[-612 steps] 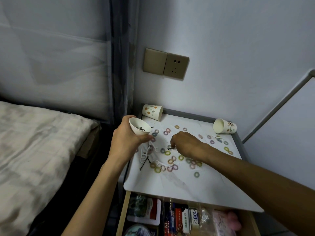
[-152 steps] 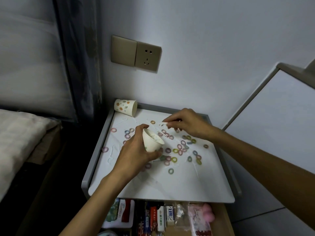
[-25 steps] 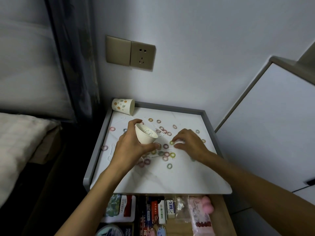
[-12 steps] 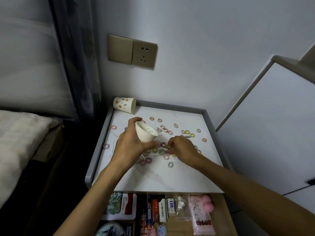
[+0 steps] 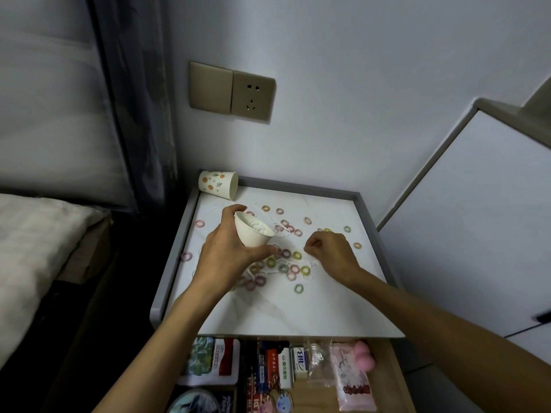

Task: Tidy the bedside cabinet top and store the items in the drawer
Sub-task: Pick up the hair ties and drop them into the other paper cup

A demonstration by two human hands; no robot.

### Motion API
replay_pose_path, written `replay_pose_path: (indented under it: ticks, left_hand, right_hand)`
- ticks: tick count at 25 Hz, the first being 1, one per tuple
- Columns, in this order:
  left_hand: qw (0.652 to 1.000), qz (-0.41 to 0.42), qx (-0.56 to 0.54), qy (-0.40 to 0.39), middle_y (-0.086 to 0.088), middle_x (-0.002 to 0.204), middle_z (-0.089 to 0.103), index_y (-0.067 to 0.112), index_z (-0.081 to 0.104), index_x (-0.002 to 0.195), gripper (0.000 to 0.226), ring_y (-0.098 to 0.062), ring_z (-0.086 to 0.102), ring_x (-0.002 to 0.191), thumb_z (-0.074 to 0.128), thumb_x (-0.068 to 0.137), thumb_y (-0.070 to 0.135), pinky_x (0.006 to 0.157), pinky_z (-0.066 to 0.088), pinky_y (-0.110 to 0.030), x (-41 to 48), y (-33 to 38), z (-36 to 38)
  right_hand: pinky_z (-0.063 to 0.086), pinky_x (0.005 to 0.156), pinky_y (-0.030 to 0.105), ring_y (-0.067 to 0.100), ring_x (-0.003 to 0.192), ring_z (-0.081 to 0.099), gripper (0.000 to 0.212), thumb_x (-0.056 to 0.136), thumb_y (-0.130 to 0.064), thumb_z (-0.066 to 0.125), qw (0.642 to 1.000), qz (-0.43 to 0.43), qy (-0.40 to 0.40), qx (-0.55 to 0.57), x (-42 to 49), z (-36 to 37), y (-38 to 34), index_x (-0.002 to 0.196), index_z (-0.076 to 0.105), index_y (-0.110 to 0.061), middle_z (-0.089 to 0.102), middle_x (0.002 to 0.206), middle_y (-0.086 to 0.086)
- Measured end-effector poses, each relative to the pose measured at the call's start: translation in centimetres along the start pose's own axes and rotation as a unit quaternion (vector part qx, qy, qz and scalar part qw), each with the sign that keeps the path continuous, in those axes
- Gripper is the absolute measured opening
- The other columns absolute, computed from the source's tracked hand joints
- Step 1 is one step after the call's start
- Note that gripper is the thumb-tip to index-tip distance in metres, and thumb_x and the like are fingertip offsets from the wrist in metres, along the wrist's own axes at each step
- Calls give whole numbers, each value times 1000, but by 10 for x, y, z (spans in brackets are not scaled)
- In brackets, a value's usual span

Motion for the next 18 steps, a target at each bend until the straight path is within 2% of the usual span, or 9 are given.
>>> replay_pose_path:
  ticks: [2, 4, 8, 11, 14, 16, 18]
  left_hand:
    - [1000, 0, 2, -2, 1, 116, 60, 32, 38, 133, 89, -23, 60, 96, 89, 61, 41, 77, 55, -40, 0, 1, 0]
    - [1000, 1, 5, -1, 1, 116, 60, 32, 38, 133, 88, -23, 60, 97, 88, 61, 40, 76, 55, -40, -1, 2, 1]
    - [1000, -2, 2, 1, 0, 115, 61, 32, 39, 132, 87, -24, 60, 97, 88, 61, 40, 77, 55, -40, -1, 1, 1]
    - [1000, -4, 4, -1, -1, 116, 61, 32, 39, 133, 87, -24, 60, 99, 89, 61, 38, 77, 53, -37, -1, 0, 2]
    - [1000, -2, 4, -3, -1, 117, 61, 32, 38, 133, 87, -24, 59, 99, 89, 62, 38, 74, 52, -33, -1, 1, 4]
    - [1000, 0, 2, -2, 0, 116, 61, 32, 38, 132, 87, -23, 60, 98, 88, 62, 39, 74, 52, -34, -2, 1, 3]
    - [1000, 2, 2, -4, 1, 115, 60, 32, 38, 132, 87, -23, 60, 97, 88, 62, 41, 76, 55, -39, -2, 2, 1]
  right_hand:
    - [54, 70, 27, 6, 73, 60, 3, 86, -17, 72, 1000, -28, 6, -8, -4, 1, -7, 89, 71, -16, 66, 83, -5]
    - [51, 64, 23, 6, 73, 61, 8, 84, -22, 74, 998, -49, -22, -35, -9, 8, -13, 90, 71, -18, 67, 82, -6]
    - [35, 54, 17, 9, 70, 61, 13, 79, -27, 79, 995, -28, -41, -88, -11, 20, -14, 87, 73, -19, 70, 83, -5]
    - [46, 62, 24, 17, 79, 67, 8, 82, -26, 76, 991, -31, -54, -114, -7, 24, -16, 85, 72, -19, 73, 84, -1]
    - [54, 75, 35, 24, 86, 66, 13, 89, -27, 67, 979, -63, -76, -177, -6, 27, -20, 94, 69, -16, 70, 93, 5]
    - [54, 75, 36, 24, 86, 65, 14, 92, -28, 63, 978, -73, -82, -180, -7, 27, -18, 96, 66, -16, 68, 92, 5]
    - [53, 73, 32, 21, 84, 65, 10, 92, -25, 63, 986, -65, -64, -137, -7, 18, -15, 97, 64, -17, 68, 90, 3]
Point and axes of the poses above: each hand's wrist, its own x-axis towards the middle knuckle, its own z-axis out of the palm, y = z × x, the point moved 3 cm from there along x, towards the middle knuckle
